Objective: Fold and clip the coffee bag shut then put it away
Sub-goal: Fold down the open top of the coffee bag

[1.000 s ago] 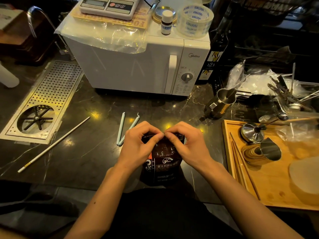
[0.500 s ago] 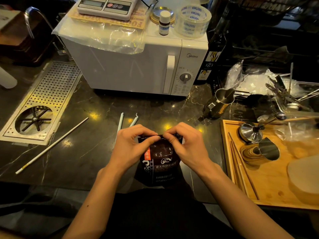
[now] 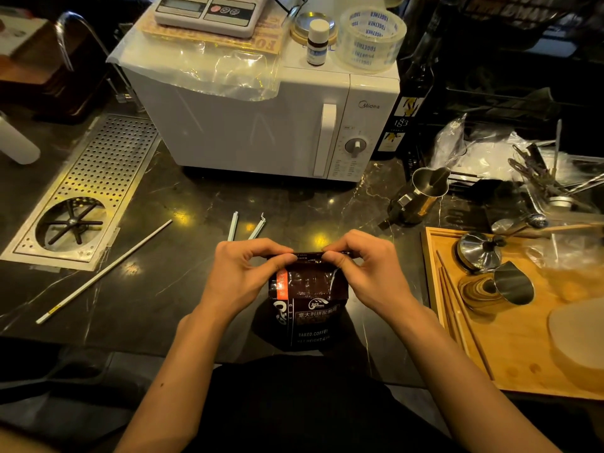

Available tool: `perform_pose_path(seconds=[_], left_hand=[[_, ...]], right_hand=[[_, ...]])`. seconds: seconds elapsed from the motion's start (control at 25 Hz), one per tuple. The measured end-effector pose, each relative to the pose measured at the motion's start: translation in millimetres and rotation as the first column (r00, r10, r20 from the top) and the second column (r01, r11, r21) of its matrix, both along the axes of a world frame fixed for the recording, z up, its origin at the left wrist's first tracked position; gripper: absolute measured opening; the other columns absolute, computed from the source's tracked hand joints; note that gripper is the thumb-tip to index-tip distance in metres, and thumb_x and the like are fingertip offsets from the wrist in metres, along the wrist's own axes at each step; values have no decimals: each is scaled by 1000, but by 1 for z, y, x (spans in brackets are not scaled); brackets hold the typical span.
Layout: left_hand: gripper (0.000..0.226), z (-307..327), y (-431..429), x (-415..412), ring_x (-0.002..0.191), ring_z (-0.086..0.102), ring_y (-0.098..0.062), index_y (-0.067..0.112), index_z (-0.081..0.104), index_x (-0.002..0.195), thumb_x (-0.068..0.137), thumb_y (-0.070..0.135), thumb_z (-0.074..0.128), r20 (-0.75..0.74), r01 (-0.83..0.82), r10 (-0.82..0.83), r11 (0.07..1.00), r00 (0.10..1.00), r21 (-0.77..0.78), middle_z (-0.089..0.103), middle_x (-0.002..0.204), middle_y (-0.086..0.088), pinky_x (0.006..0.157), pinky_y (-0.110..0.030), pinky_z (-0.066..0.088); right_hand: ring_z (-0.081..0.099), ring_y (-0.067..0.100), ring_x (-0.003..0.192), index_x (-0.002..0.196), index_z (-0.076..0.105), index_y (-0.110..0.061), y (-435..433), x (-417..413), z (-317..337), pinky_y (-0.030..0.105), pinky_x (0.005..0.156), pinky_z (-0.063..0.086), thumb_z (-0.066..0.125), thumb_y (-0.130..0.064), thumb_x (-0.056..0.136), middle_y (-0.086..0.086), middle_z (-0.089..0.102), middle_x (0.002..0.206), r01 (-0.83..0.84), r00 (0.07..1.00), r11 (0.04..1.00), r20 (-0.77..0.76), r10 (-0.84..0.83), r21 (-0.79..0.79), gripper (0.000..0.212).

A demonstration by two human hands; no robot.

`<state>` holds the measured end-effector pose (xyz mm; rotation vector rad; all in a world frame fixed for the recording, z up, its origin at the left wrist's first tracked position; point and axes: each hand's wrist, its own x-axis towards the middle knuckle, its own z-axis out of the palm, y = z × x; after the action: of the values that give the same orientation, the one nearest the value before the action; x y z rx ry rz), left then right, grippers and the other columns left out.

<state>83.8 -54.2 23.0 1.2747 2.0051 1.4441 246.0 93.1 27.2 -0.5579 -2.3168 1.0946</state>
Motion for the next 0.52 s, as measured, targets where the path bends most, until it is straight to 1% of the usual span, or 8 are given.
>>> perform_pose_path(seconds=[0.08,0.16,0.24,0.36,0.44,0.52], left_hand=[[15,-3,1,-1,83,70,2,28,76,87,78,16,78,-5,-6,6,1000,1000,-1,72,78,29,74,-8,48],[15,-6,0,-2,83,70,0,27,77,88,78,15,79,-6,-17,17,1000,1000,0,73,79,23,75,-9,49],[14,-7,0,-3,81,70,-2,28,77,86,77,18,79,13,-35,35,999,999,7,75,77,16,74,-10,50],[16,-7,2,-3,77,70,-3,35,75,80,74,22,80,57,-63,61,998,996,18,75,83,16,72,-10,49],[23,-9,3,-3,79,71,-5,39,76,81,77,17,79,120,-44,44,999,992,3,76,84,16,75,-15,52],[25,-12,2,-7,84,72,-9,39,78,83,81,14,76,200,3,2,1000,980,-24,77,87,13,78,-22,56]], right_hand=[[65,13,71,78,74,-5,2,1,2,28,63,51,76,-8,81,4,72,75,0,1000,1000,19,0,-20,5],[64,19,62,75,74,-7,5,4,1,34,58,51,80,-16,79,6,71,67,65,998,994,31,-62,-84,12],[60,19,57,70,71,-7,6,6,-1,36,55,49,82,-21,76,5,67,61,125,992,988,25,-124,-89,18],[57,15,59,68,68,-7,3,4,-6,32,55,46,81,-17,78,2,64,61,127,992,990,-1,-128,-61,18],[56,14,61,68,67,-8,3,3,-8,26,55,45,80,-16,78,1,63,62,127,992,989,-15,-128,-70,18],[56,15,61,68,67,-8,4,4,-11,26,55,46,80,-15,78,3,64,63,137,990,985,-19,-140,-103,17]])
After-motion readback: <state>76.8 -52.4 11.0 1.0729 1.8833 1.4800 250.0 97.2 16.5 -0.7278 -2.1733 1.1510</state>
